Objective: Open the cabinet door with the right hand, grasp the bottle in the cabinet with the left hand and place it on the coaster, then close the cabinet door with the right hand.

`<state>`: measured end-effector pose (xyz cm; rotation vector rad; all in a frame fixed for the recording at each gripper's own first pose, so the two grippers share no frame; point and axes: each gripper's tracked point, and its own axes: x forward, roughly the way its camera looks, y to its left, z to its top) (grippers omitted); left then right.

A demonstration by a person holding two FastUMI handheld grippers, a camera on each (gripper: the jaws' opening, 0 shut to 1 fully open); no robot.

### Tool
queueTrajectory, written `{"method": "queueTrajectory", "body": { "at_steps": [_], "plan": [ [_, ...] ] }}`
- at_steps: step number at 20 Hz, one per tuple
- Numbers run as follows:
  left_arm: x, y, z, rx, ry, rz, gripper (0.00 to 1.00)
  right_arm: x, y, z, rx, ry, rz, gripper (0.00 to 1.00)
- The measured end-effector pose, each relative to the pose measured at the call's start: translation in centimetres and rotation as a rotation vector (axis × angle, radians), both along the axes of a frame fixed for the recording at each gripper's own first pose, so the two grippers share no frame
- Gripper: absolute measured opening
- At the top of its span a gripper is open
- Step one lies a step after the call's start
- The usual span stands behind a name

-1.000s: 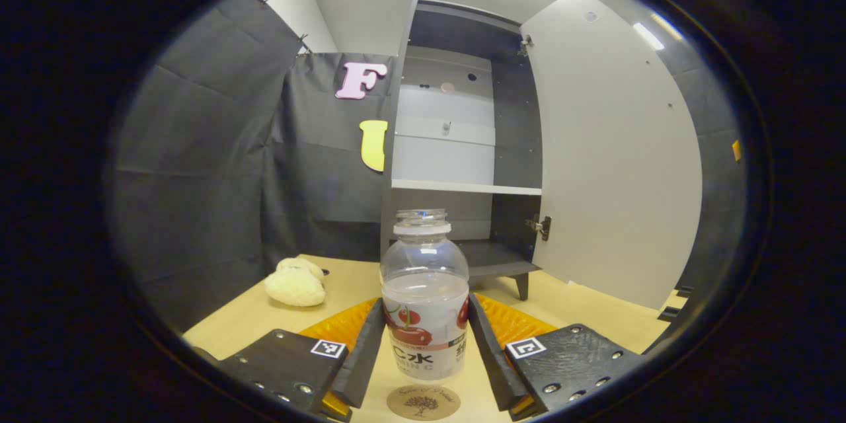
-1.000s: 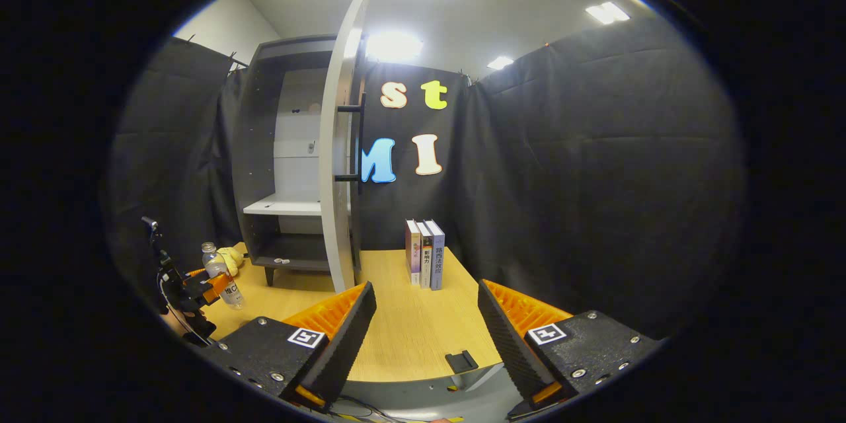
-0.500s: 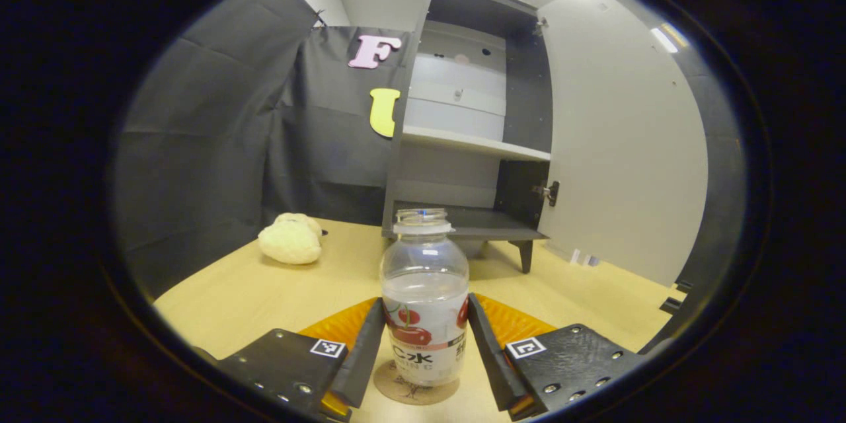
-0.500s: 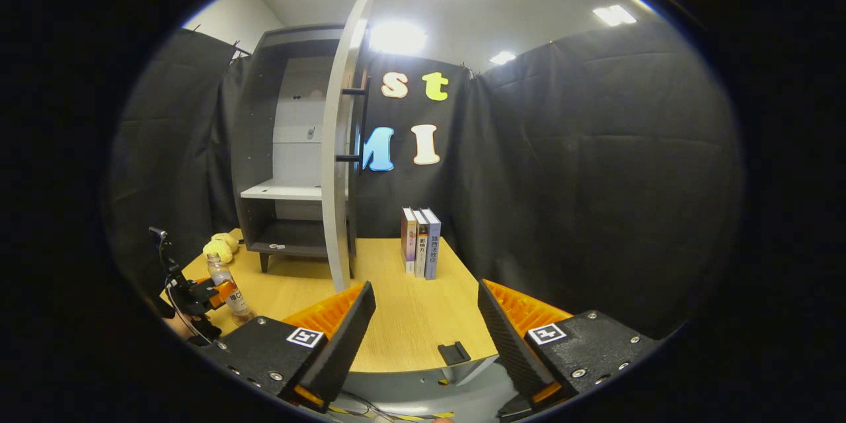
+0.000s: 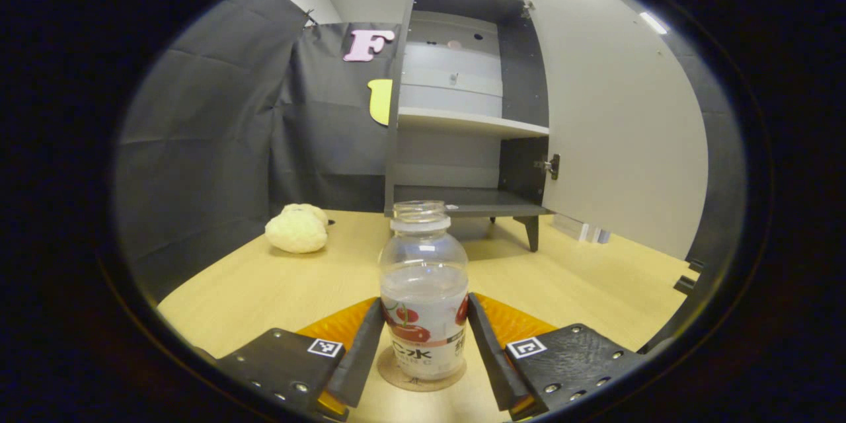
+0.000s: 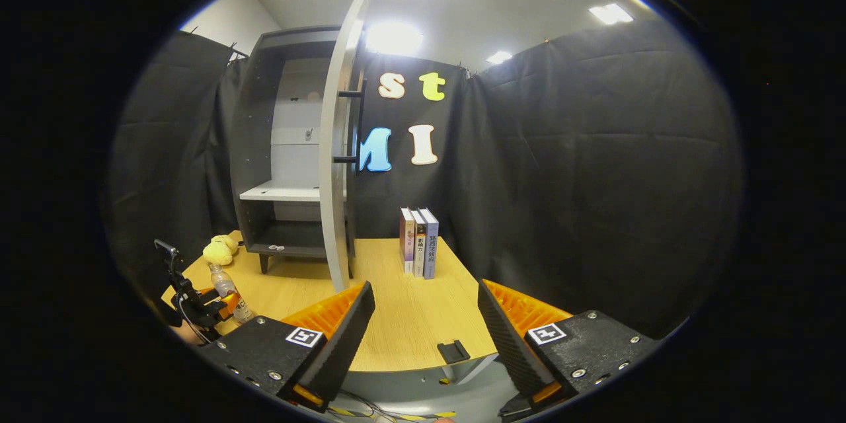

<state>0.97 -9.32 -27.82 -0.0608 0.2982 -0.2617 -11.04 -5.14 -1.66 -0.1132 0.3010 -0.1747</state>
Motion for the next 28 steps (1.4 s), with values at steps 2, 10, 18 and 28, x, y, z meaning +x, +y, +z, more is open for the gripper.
{"method": "queueTrajectory", "body": {
  "at_steps": [2, 10, 18, 28],
  "plan": [
    [-0.4, 0.0, -0.2, 0.021, 0.011, 0.002, 0.77, 0.2, 0.1, 0.1, 0.009, -0.003, 0.002, 0.97],
    [-0.9, -0.3, 4.0, 0.057, -0.036, -0.026, 0.83, 1.5, 1.1, 1.5, 0.041, -0.056, 0.008, 0.97],
    [-0.6, 2.4, 13.3, 0.025, -0.118, 0.018, 0.83, 3.7, 2.2, 4.9, 0.052, -0.144, 0.012, 0.97],
    [-2.7, 8.5, 21.9, 0.018, -0.123, 0.128, 0.80, 9.4, 0.6, 9.6, 0.044, -0.222, -0.045, 0.96]
  ]
}}
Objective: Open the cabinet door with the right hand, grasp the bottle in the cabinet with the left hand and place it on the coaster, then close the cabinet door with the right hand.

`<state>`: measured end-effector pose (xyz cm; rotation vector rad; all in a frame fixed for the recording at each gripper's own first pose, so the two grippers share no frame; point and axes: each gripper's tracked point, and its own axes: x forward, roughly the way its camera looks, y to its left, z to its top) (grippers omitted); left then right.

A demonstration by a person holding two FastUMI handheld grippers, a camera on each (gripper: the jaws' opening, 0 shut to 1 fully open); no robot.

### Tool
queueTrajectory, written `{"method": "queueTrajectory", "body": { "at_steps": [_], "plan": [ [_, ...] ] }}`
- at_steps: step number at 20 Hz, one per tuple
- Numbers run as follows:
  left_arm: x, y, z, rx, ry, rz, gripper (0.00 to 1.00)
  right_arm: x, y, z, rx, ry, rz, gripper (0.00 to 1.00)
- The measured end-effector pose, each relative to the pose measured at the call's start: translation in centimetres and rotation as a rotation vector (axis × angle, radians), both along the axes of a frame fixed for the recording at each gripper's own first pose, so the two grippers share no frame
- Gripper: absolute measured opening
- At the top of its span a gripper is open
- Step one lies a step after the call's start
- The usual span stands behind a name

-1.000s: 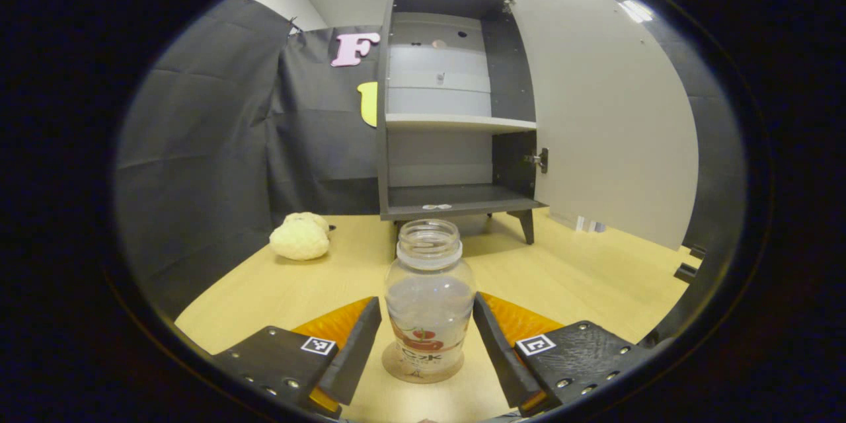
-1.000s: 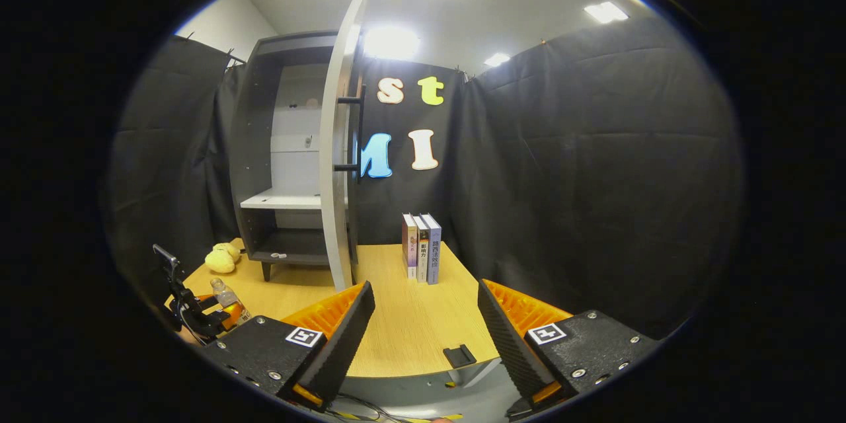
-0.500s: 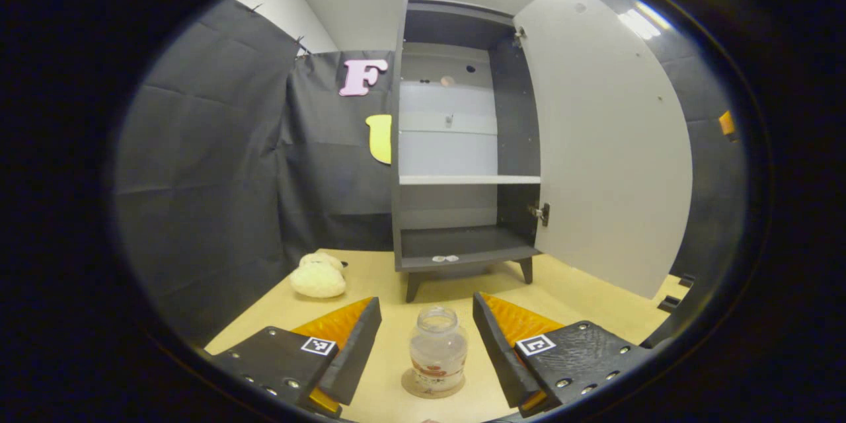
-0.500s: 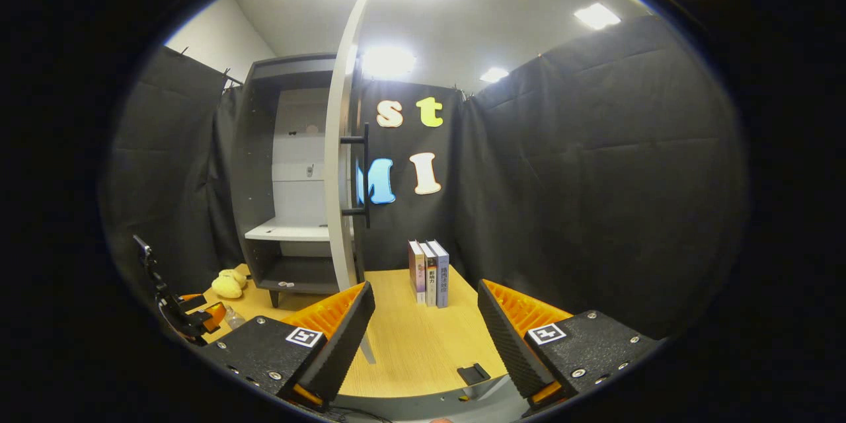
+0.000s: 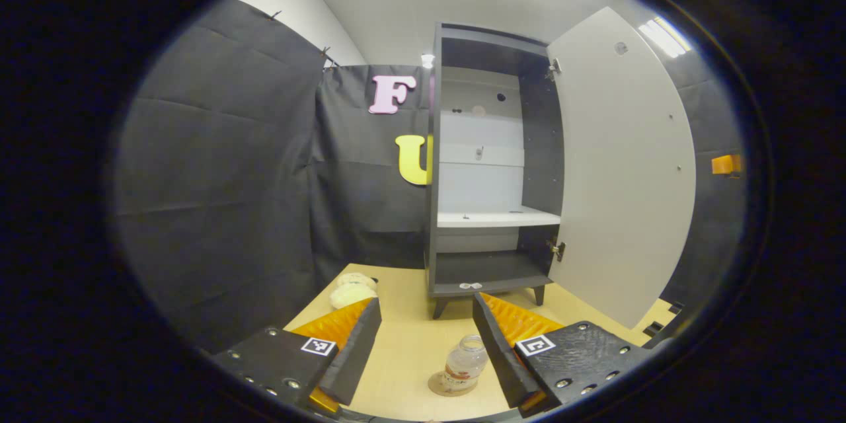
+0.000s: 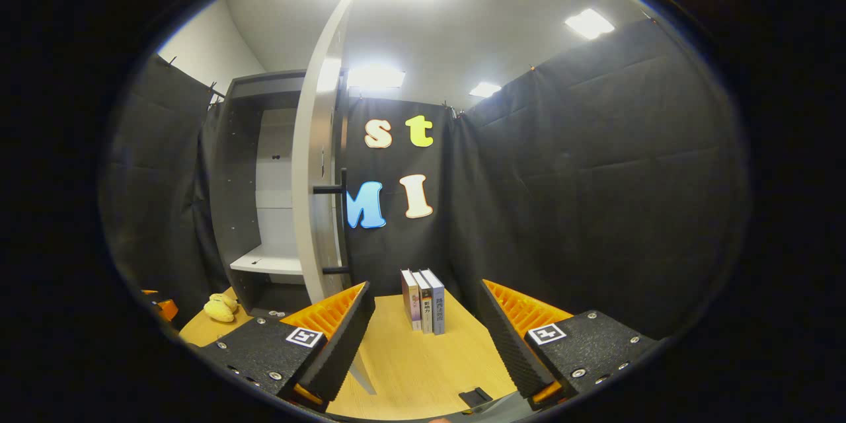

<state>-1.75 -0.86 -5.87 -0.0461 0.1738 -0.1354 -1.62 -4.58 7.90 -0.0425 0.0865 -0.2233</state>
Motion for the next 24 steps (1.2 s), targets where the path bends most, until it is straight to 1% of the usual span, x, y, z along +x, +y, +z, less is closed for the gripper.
{"method": "queueTrajectory", "body": {
  "at_steps": [1, 2, 3, 4, 5, 6, 7, 8, 9, 11, 12, 14, 15, 18, 19, 20, 24],
  "plan": [
    [-0.2, 0.9, 0.4, 0.008, 0.001, 0.018, 0.80, 0.6, -0.2, 0.2, 0.001, -0.004, -0.010, 0.94],
    [-0.4, 1.6, 0.9, 0.013, -0.006, 0.034, 0.80, 1.1, -0.5, 0.5, -0.002, -0.010, -0.032, 0.96],
    [-0.6, 2.3, 1.6, 0.015, -0.018, 0.047, 0.80, 1.7, -1.1, 0.8, -0.016, -0.014, -0.061, 0.94],
    [-0.6, 2.9, 2.1, 0.018, -0.028, 0.057, 0.87, 2.1, -1.5, 1.1, -0.034, -0.016, -0.089, 0.97],
    [-0.8, 3.5, 2.3, 0.023, -0.032, 0.069, 0.83, 2.8, -1.5, 1.2, -0.046, -0.019, -0.111, 0.96],
    [-0.7, 4.0, 2.6, 0.028, -0.041, 0.081, 0.80, 3.4, -1.5, 1.3, -0.051, -0.022, -0.128, 0.94],
    [-0.7, 4.5, 2.8, 0.031, -0.047, 0.091, 0.80, 4.1, -1.3, 1.1, -0.049, -0.019, -0.138, 0.94],
    [-0.7, 4.3, 2.8, 0.034, -0.053, 0.098, 0.81, 4.6, -1.2, 0.9, -0.041, -0.016, -0.149, 0.97],
    [-0.7, 4.5, 2.8, 0.040, -0.058, 0.109, 0.82, 5.2, -1.0, 0.8, -0.030, -0.012, -0.151, 0.96],
    [-0.7, 5.3, 2.6, 0.050, -0.056, 0.125, 0.83, 6.1, -0.2, 0.2, -0.010, 0.003, -0.141, 0.97],
    [-1.0, 6.5, 2.4, 0.054, -0.054, 0.132, 0.83, 6.4, 0.5, 0.0, -0.005, 0.010, -0.127, 0.99],
    [-1.7, 7.5, 2.4, 0.060, -0.047, 0.138, 0.83, 6.3, 0.5, 0.3, -0.028, 0.000, -0.137, 0.94],
    [-1.9, 7.7, 2.3, 0.063, -0.044, 0.139, 0.83, 6.4, 0.9, 0.2, -0.031, 0.001, -0.134, 0.93],
    [-1.9, 8.2, 2.2, 0.067, -0.044, 0.141, 0.83, 6.3, 2.0, -0.3, 0.011, 0.002, -0.110, 0.93],
    [-1.8, 8.2, 2.3, 0.066, -0.045, 0.141, 0.87, 6.2, 2.3, -0.3, 0.017, 0.002, -0.101, 0.88],
    [-1.9, 8.3, 2.3, 0.065, -0.048, 0.140, 0.87, 6.1, 2.8, -0.1, 0.017, -0.001, -0.093, 0.92],
    [-2.3, 8.3, 2.2, 0.054, -0.050, 0.134, 0.87, 5.8, 5.0, -0.2, 0.007, 0.003, -0.054, 0.92]
  ]
}}
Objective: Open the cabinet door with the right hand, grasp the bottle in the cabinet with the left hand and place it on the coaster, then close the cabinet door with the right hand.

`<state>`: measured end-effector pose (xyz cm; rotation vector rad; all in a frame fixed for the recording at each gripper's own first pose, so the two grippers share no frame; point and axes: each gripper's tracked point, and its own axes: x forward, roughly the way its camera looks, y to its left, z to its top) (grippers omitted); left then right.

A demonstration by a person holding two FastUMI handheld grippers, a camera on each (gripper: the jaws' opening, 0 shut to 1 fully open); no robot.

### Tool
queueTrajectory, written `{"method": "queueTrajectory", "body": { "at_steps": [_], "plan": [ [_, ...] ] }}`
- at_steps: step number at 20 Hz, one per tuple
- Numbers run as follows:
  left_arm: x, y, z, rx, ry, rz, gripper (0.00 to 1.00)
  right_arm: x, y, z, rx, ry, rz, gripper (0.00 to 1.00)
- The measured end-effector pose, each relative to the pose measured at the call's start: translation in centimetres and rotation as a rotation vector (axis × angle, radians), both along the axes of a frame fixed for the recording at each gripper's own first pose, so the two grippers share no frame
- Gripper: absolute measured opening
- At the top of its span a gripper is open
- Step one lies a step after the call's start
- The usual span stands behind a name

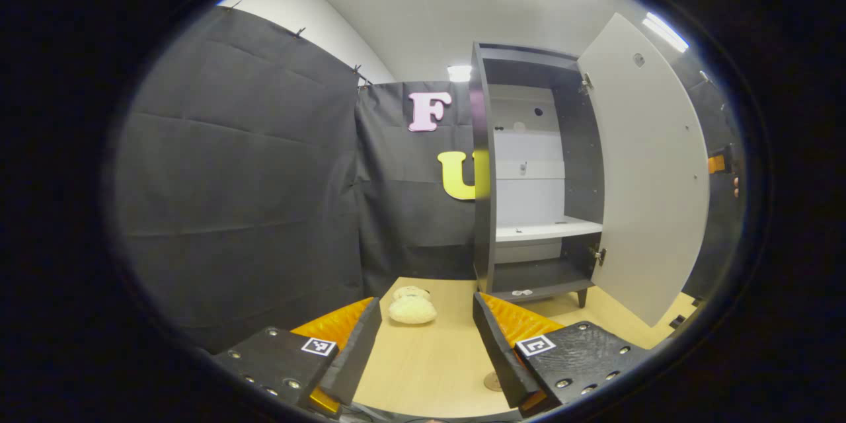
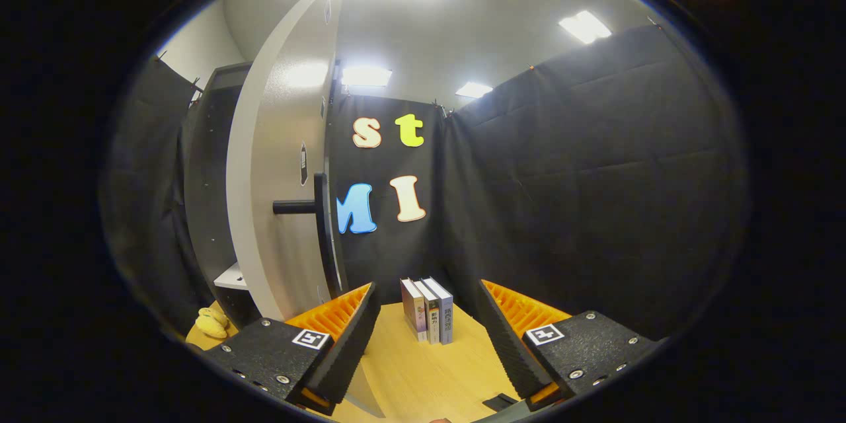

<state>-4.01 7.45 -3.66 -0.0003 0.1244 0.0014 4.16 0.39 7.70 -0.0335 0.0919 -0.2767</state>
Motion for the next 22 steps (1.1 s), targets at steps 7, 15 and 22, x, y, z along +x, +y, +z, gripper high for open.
{"method": "queueTrajectory", "body": {
  "at_steps": [7, 15, 22],
  "plan": [
    [-1.4, 0.8, -0.5, -0.005, 0.016, 0.014, 0.87, -0.2, 3.6, 0.0, -0.015, -0.006, 0.076, 0.92],
    [-1.7, 1.3, -1.0, -0.016, 0.022, 0.029, 0.87, 0.3, 7.7, -0.1, -0.031, -0.015, 0.165, 0.92],
    [-1.9, 1.9, -0.8, 0.002, 0.017, 0.061, 0.84, 1.5, 11.4, -0.5, -0.018, -0.022, 0.252, 0.92]
  ]
}}
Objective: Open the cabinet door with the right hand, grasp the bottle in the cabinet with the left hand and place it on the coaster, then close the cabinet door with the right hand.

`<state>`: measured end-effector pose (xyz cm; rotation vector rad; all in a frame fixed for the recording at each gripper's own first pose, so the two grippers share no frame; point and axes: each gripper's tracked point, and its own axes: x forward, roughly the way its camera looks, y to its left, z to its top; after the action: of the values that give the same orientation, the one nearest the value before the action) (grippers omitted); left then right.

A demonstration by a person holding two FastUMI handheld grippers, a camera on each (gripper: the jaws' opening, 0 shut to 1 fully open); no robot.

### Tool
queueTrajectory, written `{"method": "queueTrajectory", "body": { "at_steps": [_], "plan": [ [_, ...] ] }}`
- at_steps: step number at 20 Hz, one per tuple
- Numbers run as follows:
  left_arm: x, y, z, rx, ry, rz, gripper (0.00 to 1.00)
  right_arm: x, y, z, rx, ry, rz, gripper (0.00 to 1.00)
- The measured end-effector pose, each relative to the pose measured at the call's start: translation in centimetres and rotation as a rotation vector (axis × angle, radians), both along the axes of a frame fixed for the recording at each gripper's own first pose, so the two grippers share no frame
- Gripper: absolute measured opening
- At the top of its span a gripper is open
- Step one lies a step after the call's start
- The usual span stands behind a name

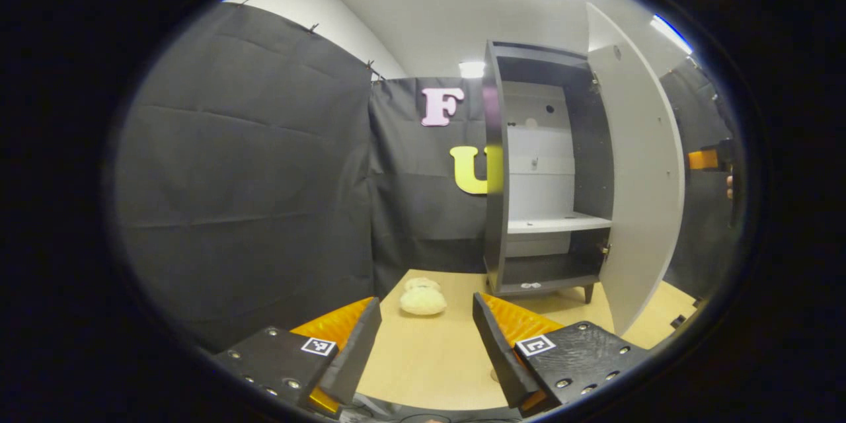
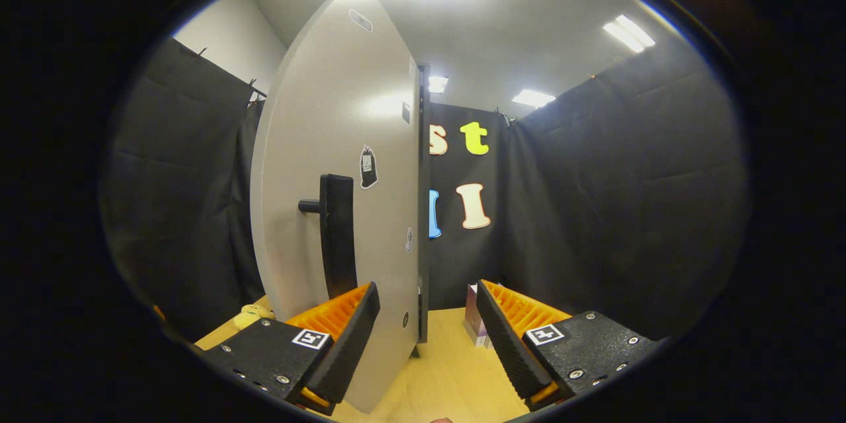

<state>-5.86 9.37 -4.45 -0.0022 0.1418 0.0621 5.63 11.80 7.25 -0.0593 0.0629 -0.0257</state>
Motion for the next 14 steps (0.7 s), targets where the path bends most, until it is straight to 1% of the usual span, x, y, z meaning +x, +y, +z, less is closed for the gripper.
{"method": "queueTrajectory", "body": {
  "at_steps": [1, 2, 3, 5, 6, 9, 10, 11, 14],
  "plan": [
    [0.0, 0.1, 0.1, 0.005, -0.002, 0.006, 0.86, 0.3, 0.4, 0.0, 0.008, -0.003, 0.008, 0.87],
    [0.0, 0.2, 0.0, 0.008, -0.003, 0.012, 0.87, 0.5, 0.8, 0.1, 0.020, -0.008, 0.017, 0.87],
    [0.0, 0.3, 0.0, 0.010, -0.002, 0.019, 0.87, 0.7, 1.1, 0.1, 0.029, -0.011, 0.023, 0.92],
    [0.1, 0.7, -0.1, 0.015, 0.001, 0.036, 0.87, 1.2, 1.4, 0.3, 0.036, -0.019, 0.027, 0.92],
    [0.2, 0.8, -0.2, 0.018, 0.002, 0.045, 0.83, 1.4, 1.5, 0.4, 0.041, -0.023, 0.029, 0.92],
    [0.1, 1.2, -0.4, 0.029, 0.004, 0.072, 0.83, 2.2, 2.5, 0.3, 0.065, -0.025, 0.045, 0.92],
    [0.1, 1.2, -0.4, 0.032, 0.005, 0.081, 0.87, 2.5, 2.8, 0.3, 0.073, -0.026, 0.051, 0.87],
    [0.1, 1.4, -0.4, 0.034, 0.006, 0.091, 0.87, 2.9, 3.1, 0.2, 0.081, -0.028, 0.057, 0.92],
    [0.0, 1.7, -0.4, 0.043, 0.008, 0.119, 0.87, 3.8, 4.4, 0.2, 0.099, -0.029, 0.086, 0.92]
  ]
}}
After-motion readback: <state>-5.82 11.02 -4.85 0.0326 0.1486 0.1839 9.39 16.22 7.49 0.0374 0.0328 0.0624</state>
